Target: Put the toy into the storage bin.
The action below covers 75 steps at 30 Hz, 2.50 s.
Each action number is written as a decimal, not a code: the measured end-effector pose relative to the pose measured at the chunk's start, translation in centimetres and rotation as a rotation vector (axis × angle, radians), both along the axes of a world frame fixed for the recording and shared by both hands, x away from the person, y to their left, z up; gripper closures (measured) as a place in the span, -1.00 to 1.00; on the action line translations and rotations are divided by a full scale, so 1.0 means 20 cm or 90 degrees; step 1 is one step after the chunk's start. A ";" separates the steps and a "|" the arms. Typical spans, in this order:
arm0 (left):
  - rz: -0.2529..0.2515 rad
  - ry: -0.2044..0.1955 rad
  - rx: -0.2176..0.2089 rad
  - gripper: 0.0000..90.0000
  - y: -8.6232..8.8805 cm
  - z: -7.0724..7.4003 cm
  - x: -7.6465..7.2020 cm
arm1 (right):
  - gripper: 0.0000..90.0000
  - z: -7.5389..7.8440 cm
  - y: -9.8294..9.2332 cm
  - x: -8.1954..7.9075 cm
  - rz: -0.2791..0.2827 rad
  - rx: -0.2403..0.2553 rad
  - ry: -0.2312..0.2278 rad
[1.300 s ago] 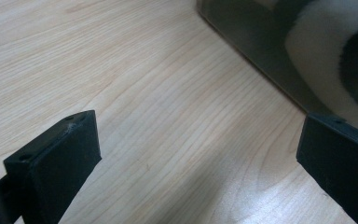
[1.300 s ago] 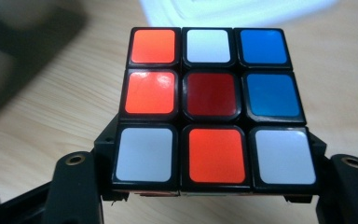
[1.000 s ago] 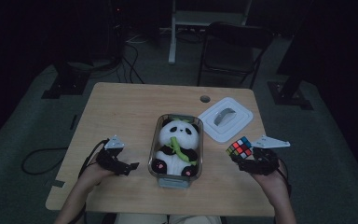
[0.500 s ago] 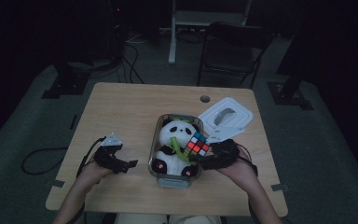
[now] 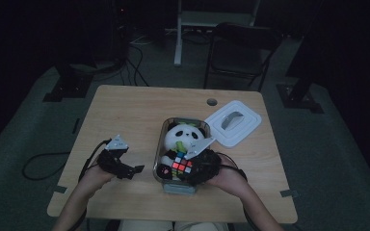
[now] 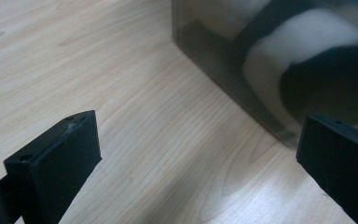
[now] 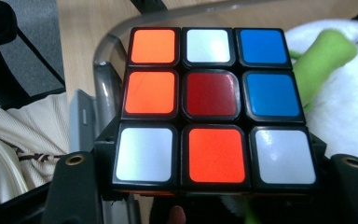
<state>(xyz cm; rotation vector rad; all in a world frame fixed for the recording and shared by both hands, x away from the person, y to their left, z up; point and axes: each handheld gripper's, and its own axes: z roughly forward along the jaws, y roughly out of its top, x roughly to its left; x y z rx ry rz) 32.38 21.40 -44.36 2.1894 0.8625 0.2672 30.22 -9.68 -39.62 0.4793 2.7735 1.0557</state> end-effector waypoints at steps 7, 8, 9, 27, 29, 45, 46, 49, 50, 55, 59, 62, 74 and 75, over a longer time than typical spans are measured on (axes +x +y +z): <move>-0.044 -0.029 -0.006 -0.99 -0.08 0.13 -0.04 | -0.28 -0.01 -0.01 0.01 0.000 0.015 0.012; -0.055 -0.036 -0.008 -0.99 -0.10 0.15 -0.04 | -0.34 0.01 -0.02 0.00 -0.001 0.027 0.012; -0.066 -0.044 -0.011 -0.99 -0.11 0.18 -0.05 | -0.34 0.02 -0.03 0.00 0.003 0.040 0.017; -0.243 -0.094 -0.074 -0.12 -0.41 0.34 -0.19 | 0.53 0.19 -0.10 -0.08 -0.050 0.132 -0.012; -0.255 -0.089 -0.075 0.06 -0.43 0.34 -0.18 | 0.75 0.18 -0.09 -0.07 -0.056 0.139 -0.008; -0.280 -0.046 -0.035 1.00 -0.53 0.29 -0.11 | 1.00 0.10 -0.07 -0.04 -0.064 0.113 0.019; -0.276 -0.043 -0.032 1.00 -0.53 0.29 -0.11 | 1.00 0.10 -0.06 -0.04 -0.063 0.109 0.019; -0.281 -0.037 -0.009 1.00 -0.56 0.28 -0.10 | 1.00 0.06 -0.06 -0.02 -0.070 0.095 0.025; -0.295 -0.030 0.000 1.00 -0.57 0.27 -0.10 | 1.00 0.04 -0.07 -0.01 -0.069 0.100 0.037; -0.317 -0.005 0.006 1.00 -0.62 0.26 -0.07 | 1.00 0.01 -0.12 0.00 -0.082 0.105 0.072; -0.322 0.004 0.009 1.00 -0.65 0.25 -0.05 | 1.00 -0.01 -0.14 0.00 -0.096 0.094 0.082; -0.324 0.017 0.023 1.00 -0.65 0.23 -0.04 | 1.00 -0.02 -0.13 0.01 -0.102 0.086 0.082; -0.336 0.015 -0.009 1.00 -0.64 0.26 -0.07 | 1.00 0.00 -0.14 0.00 -0.121 0.101 0.089; -0.337 0.012 -0.016 1.00 -0.64 0.27 -0.07 | 0.98 0.01 -0.15 0.00 -0.123 0.109 0.088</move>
